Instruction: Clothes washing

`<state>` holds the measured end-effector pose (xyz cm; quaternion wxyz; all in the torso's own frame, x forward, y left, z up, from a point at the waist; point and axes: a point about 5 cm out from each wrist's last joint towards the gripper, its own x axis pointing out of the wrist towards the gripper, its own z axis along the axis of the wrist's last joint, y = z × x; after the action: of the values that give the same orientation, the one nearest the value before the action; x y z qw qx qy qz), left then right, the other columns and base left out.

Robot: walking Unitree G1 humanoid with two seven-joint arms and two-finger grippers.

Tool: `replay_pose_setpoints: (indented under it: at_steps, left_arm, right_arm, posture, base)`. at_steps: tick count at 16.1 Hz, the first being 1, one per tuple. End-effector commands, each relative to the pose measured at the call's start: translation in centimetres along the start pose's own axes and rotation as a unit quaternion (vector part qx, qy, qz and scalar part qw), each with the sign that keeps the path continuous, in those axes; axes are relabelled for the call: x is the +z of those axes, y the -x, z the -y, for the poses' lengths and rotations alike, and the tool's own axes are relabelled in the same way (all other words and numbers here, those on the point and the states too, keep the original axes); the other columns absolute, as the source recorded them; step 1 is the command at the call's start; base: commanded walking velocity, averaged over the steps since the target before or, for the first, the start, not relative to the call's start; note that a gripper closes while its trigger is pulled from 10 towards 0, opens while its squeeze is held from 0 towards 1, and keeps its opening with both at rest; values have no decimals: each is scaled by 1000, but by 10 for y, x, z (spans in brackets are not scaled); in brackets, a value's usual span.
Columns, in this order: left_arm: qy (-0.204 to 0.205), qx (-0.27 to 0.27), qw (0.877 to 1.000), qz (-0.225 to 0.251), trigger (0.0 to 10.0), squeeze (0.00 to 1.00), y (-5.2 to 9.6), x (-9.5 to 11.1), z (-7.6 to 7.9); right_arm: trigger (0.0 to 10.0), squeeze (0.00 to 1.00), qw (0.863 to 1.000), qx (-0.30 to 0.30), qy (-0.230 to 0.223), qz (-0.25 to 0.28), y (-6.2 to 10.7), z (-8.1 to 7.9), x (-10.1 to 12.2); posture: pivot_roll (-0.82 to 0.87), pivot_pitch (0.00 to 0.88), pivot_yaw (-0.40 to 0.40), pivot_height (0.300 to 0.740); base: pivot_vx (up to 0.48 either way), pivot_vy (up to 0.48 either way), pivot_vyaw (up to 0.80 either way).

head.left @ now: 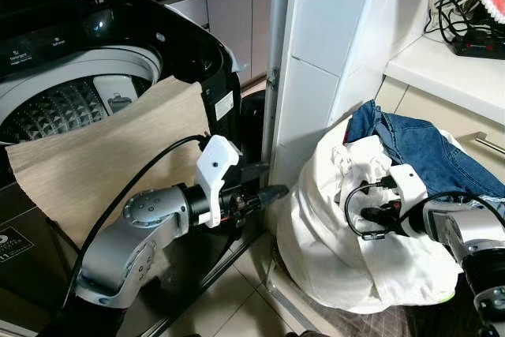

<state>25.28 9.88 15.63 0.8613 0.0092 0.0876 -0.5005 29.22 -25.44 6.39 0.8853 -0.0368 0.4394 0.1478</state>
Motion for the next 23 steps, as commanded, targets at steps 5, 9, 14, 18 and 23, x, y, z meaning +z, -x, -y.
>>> replay_pose_setpoints:
  at_steps: [5,9,14,18,23]
  left_arm:
    - [-2,-18,1000,-2,10000,0,0,2,5]
    - [-3,-18,1000,-3,10000,0,0,2,5]
    - [-4,-20,1000,-3,10000,0,0,2,5]
    - [-6,-20,1000,-3,10000,0,-1,2,5]
    - [-19,41,998,37,10000,0,0,13,-8]
  right_arm:
    - [0,0,1000,-6,-1,5,-1,3,2]
    - [0,0,1000,1,-9,14,-2,3,5]
    - [0,0,1000,2,-13,17,0,3,5]
    - [0,0,999,12,-31,32,1,2,7]
    - [0,0,979,60,-113,162,35,4,34]
  posture:
    - [-85,0,24,740]
    - [-85,0,24,740]
    - [-87,0,26,740]
    - [-92,0,31,740]
    - [-94,0,36,740]
  base:
    - [0,0,0]
    - [0,0,0]
    - [0,0,0]
    - [0,0,0]
    - [0,0,0]
